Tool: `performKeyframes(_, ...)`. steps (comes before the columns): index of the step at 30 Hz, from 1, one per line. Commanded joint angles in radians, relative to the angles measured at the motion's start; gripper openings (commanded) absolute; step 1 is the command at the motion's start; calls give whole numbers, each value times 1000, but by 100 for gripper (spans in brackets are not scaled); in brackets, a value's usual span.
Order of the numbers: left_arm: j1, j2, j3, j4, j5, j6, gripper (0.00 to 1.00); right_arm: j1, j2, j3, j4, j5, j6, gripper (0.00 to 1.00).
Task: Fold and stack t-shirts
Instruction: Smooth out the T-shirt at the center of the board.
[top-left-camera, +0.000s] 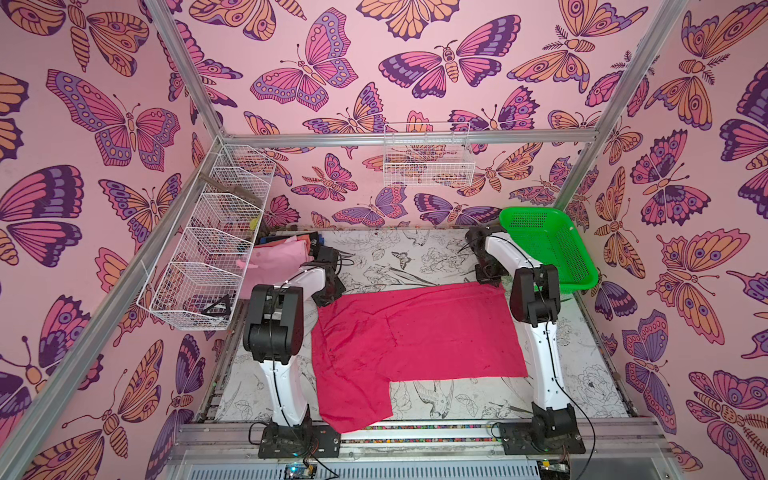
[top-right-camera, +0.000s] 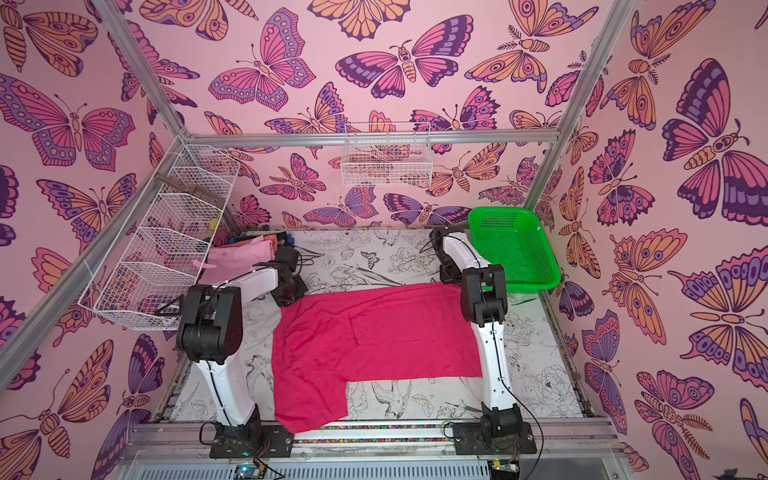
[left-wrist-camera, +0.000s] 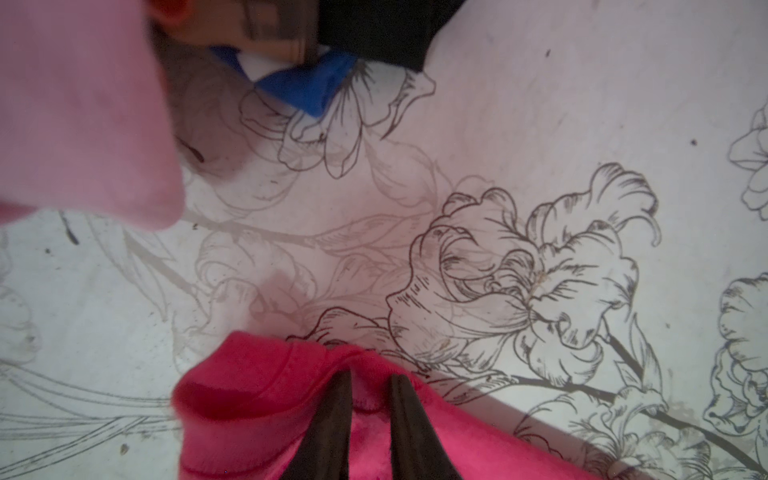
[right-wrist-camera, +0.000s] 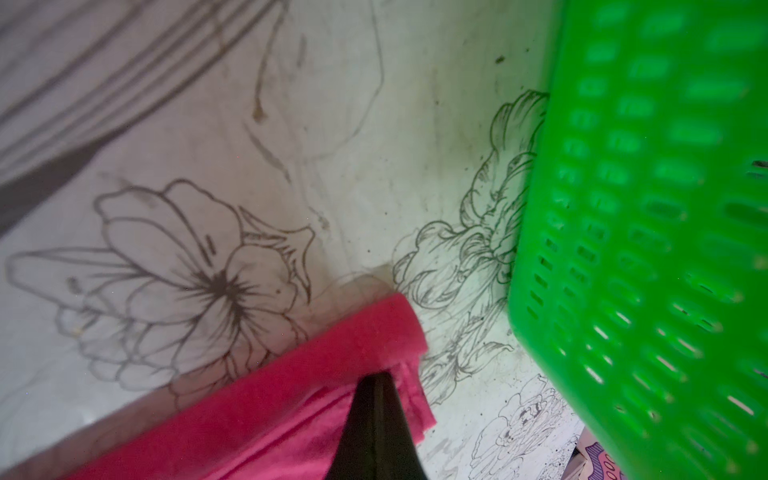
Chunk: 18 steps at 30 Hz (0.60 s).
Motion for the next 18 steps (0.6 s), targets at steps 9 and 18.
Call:
performKeyframes(9, 8, 47, -33, -22, 16, 5, 21, -4, -179, -194, 70, -36, 21, 0)
performKeyframes(18, 7, 47, -30, -22, 22, 5, 21, 2, -295, -380, 130, -63, 27, 0)
